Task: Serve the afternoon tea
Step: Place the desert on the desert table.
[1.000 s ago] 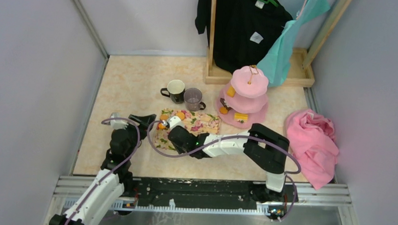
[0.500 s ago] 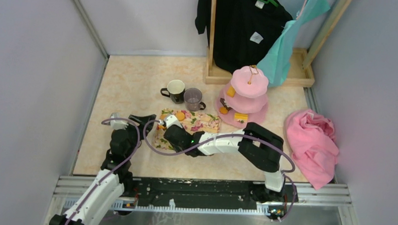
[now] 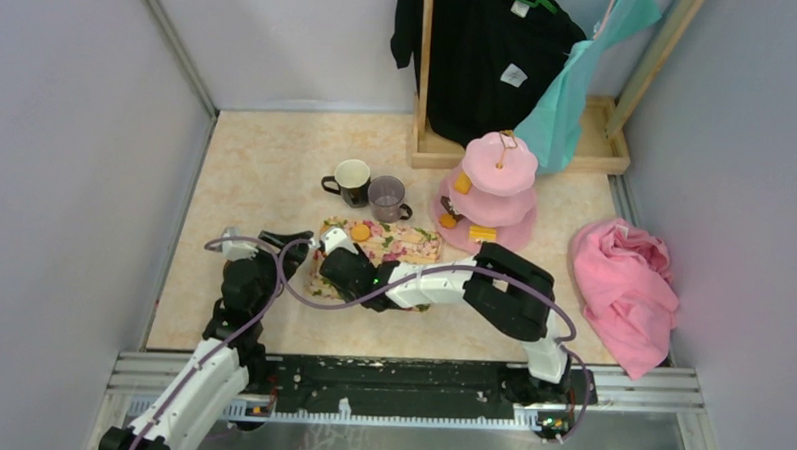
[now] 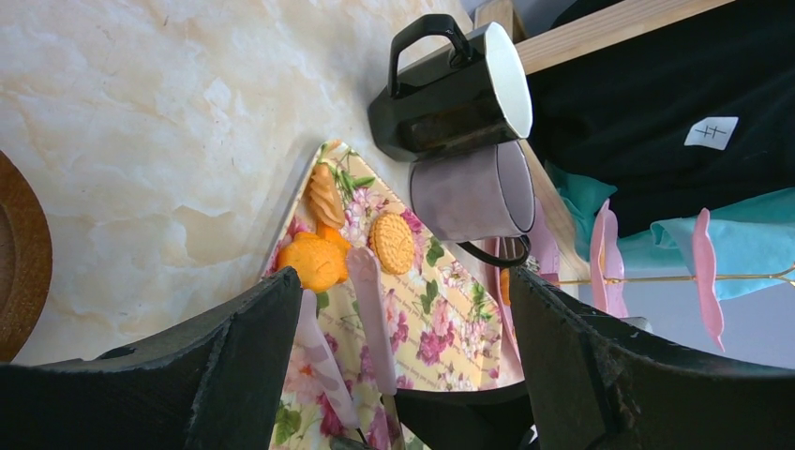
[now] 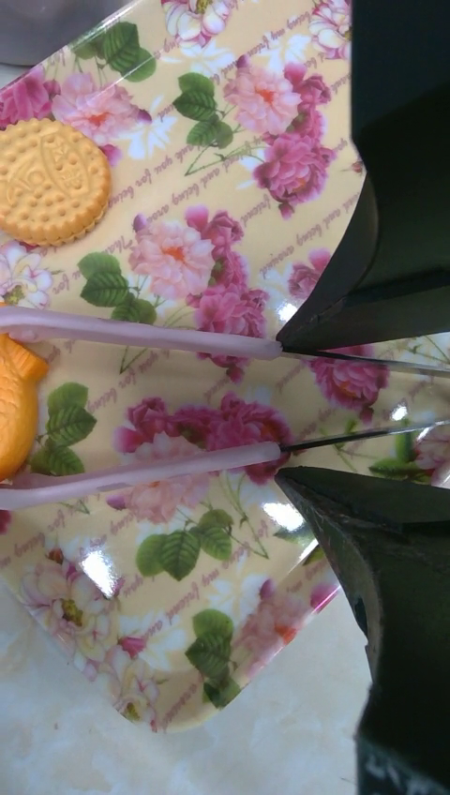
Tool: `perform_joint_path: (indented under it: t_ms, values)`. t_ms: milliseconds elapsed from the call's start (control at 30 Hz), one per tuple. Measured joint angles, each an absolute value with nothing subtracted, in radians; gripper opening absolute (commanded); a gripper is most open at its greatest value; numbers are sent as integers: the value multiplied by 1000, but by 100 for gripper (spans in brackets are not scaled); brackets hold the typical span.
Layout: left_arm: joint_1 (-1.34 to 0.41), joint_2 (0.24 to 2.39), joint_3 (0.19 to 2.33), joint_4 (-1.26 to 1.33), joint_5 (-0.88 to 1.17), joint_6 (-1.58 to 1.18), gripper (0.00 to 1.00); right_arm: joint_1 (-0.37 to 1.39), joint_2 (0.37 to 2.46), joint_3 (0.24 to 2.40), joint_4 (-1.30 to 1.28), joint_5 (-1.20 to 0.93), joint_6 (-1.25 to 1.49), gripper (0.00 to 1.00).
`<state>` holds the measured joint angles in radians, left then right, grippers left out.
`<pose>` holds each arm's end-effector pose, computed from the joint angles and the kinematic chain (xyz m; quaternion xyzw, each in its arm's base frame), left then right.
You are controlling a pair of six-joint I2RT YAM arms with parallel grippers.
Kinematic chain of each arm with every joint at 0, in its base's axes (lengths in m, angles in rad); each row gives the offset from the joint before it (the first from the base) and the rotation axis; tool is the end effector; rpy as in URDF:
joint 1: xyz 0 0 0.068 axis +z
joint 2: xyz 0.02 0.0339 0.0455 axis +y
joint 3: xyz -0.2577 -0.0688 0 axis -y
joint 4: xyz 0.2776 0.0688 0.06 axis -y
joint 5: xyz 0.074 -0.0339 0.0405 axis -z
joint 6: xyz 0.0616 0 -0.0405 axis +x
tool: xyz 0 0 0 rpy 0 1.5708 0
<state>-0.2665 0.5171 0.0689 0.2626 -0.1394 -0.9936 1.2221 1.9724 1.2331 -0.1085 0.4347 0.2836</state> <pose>0.1999 -0.0457 0.1498 -0.3146 0.7017 -0.3320 0.5463 0.1789 0.4161 0.1106 -0.3450 0.8491 0.0889 0.3899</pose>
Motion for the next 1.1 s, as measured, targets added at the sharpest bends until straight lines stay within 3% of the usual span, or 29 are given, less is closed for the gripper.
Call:
perform_joint_path:
  t_ms: [367, 667, 1100]
  values:
    - [-266, 542, 63, 275, -138, -994, 87, 1221, 2001, 1262, -87, 450, 271, 53]
    - [-266, 549, 62, 289, -138, -994, 87, 1214, 2030, 1293, -68, 456, 269, 39]
    - [-266, 526, 62, 285, -138, -993, 87, 1214, 1985, 1248, -98, 450, 273, 36]
